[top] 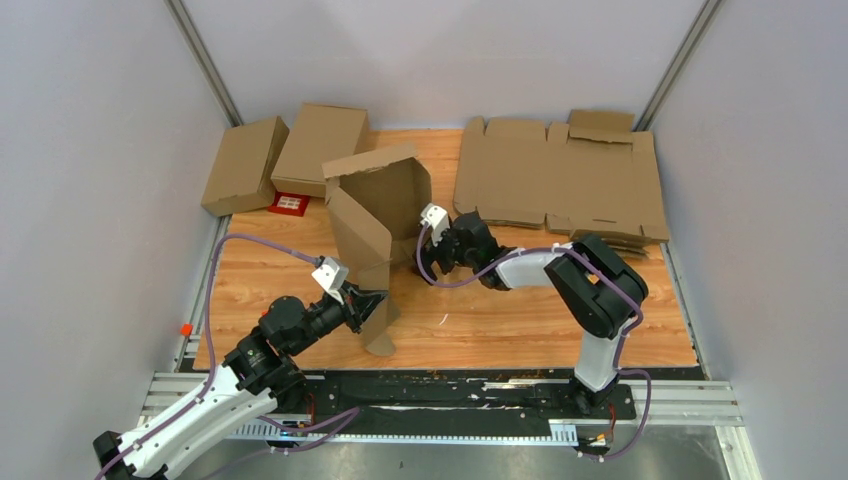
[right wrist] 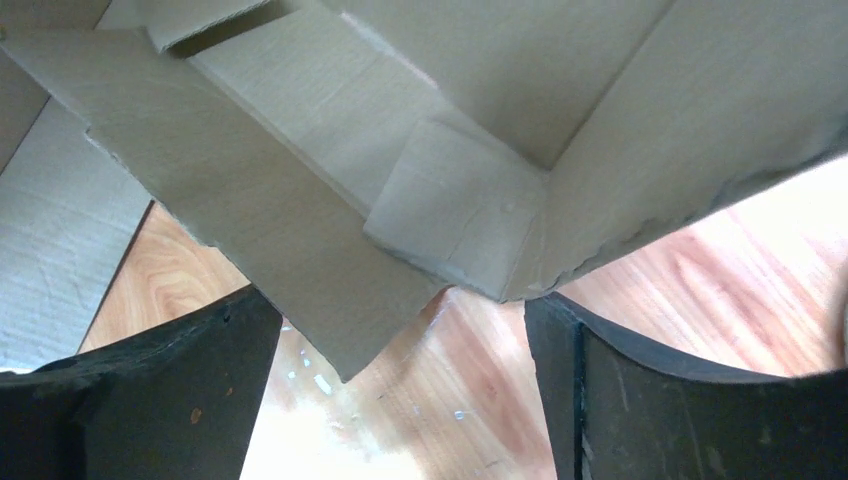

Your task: Fold the paper box

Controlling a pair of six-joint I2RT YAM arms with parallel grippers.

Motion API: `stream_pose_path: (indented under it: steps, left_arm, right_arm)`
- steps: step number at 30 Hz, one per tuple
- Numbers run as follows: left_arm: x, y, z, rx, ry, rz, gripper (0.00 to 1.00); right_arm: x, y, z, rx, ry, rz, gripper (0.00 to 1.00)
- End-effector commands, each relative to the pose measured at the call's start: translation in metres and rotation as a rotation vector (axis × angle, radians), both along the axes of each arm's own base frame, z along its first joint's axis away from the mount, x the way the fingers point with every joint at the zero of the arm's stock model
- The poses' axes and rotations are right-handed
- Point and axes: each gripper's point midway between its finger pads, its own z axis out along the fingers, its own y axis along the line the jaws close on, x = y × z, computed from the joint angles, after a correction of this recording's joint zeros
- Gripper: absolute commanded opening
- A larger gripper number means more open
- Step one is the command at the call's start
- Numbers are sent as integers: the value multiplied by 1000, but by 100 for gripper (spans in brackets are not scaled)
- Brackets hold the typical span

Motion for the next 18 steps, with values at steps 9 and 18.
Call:
stream_pose_path:
  steps: [9,18]
  left_arm:
    - [-8,0,-20,39,101,-20,0]
    - [-8,-1,-21,40,102,-25,0]
  right_arm:
    - [36,14,32,84,-59,-34,100]
    - [30,29,30,119,-15,14,70]
